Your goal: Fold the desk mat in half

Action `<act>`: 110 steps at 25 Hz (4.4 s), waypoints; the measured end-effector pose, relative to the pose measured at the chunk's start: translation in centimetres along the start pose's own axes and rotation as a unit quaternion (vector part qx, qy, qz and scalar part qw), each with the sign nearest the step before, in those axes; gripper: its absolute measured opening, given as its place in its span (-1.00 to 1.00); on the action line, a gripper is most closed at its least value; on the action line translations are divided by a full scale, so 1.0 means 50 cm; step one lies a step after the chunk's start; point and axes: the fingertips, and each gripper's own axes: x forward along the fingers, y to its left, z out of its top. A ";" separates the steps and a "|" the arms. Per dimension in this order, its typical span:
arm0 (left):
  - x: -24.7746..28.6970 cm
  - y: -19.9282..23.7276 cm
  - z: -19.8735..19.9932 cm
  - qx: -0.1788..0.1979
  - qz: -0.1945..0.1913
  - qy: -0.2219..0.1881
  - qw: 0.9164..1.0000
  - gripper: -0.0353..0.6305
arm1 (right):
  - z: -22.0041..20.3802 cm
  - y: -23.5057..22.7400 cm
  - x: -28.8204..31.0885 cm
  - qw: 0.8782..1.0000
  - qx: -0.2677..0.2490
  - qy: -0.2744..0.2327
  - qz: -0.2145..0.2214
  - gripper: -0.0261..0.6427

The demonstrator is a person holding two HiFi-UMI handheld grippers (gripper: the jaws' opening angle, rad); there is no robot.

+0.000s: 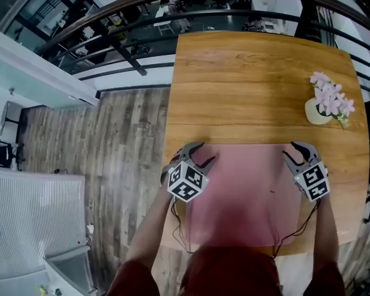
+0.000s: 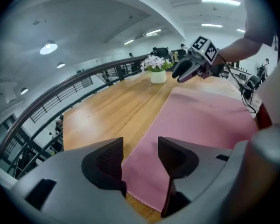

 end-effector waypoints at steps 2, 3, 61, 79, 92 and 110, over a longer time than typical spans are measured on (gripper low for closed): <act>0.028 -0.001 -0.028 0.011 -0.015 0.027 0.999 -0.13 | -0.025 -0.010 0.017 1.000 0.001 0.018 0.014 -0.41; 0.037 0.002 -0.040 0.013 -0.019 0.037 0.999 -0.12 | -0.038 -0.016 0.024 0.999 0.004 0.027 0.020 -0.39; 0.055 -0.031 -0.099 0.191 -0.171 0.220 0.941 -0.69 | -0.184 0.009 0.037 0.902 -0.260 0.277 0.206 -0.78; -0.039 -0.137 -0.134 0.213 -0.129 0.211 0.945 -0.71 | -0.192 0.111 -0.055 0.901 -0.302 0.284 0.129 -0.78; -0.055 -0.166 -0.163 0.198 -0.138 0.190 0.952 -0.71 | -0.220 0.163 -0.054 0.905 -0.292 0.293 0.097 -0.78; -0.131 -0.298 -0.205 0.185 -0.108 0.215 0.953 -0.72 | -0.283 0.249 -0.152 0.901 -0.318 0.282 0.089 -0.80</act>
